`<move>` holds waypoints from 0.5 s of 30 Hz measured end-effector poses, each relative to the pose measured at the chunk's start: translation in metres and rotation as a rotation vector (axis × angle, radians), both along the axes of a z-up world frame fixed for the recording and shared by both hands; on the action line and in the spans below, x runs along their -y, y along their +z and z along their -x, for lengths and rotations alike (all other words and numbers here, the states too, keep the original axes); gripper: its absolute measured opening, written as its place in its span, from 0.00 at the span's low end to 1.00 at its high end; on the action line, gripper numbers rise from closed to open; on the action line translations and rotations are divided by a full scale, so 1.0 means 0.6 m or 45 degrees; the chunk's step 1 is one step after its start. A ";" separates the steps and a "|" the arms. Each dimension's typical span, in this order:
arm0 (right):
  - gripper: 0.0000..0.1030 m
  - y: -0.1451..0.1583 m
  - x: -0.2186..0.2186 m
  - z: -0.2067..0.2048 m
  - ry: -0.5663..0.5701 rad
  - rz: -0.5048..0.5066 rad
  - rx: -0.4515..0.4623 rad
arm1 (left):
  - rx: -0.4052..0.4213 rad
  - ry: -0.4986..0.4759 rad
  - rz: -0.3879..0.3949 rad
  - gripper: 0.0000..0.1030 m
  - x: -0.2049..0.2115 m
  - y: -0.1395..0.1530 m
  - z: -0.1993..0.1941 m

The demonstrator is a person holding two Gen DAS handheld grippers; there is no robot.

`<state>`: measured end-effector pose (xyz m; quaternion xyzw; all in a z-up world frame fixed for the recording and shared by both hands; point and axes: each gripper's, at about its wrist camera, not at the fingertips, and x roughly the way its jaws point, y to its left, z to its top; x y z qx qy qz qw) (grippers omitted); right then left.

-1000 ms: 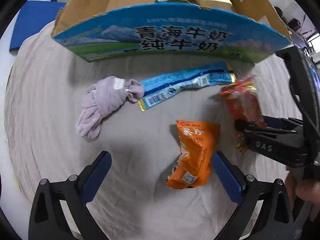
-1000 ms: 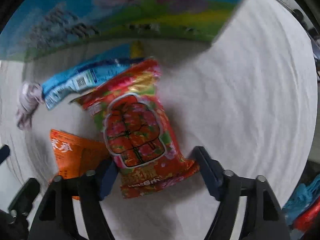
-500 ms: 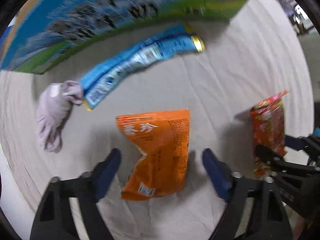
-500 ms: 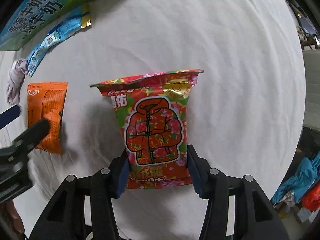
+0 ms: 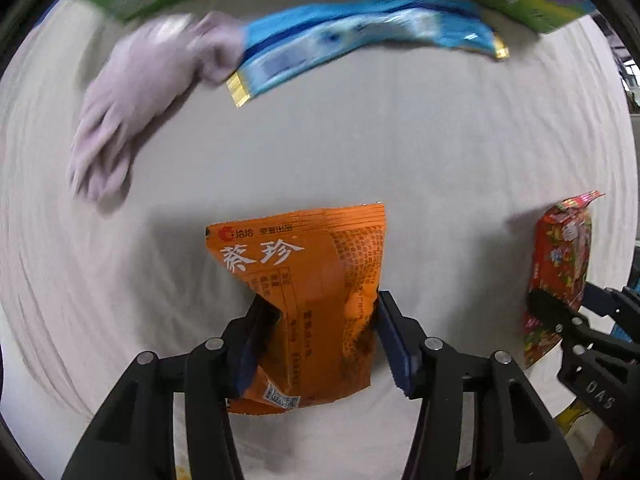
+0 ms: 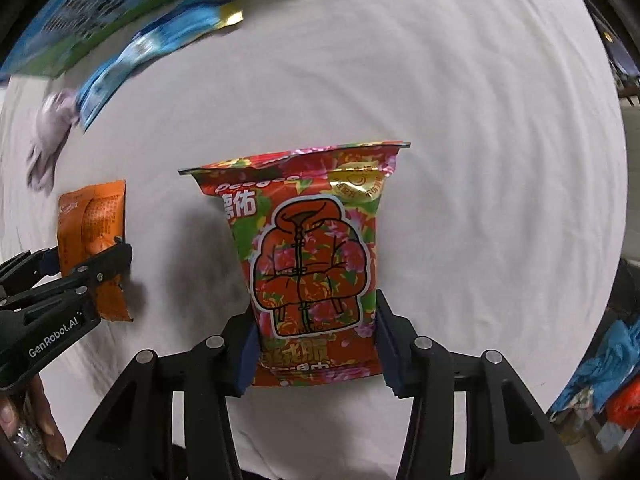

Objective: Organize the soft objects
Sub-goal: 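Carry both bags into the box and open both tools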

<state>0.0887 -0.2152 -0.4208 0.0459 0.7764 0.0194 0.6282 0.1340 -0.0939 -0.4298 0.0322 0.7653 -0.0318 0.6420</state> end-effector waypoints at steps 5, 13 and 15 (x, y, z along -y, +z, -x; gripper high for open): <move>0.53 -0.010 -0.036 0.007 0.038 0.072 -0.013 | 0.012 -0.029 -0.025 0.54 -0.002 -0.006 0.016; 0.57 -0.024 -0.089 0.009 0.075 0.149 -0.037 | 0.015 0.004 -0.007 0.53 -0.002 -0.014 0.003; 0.57 -0.023 -0.098 0.011 0.045 0.138 -0.047 | 0.013 0.009 -0.005 0.53 0.002 -0.013 0.004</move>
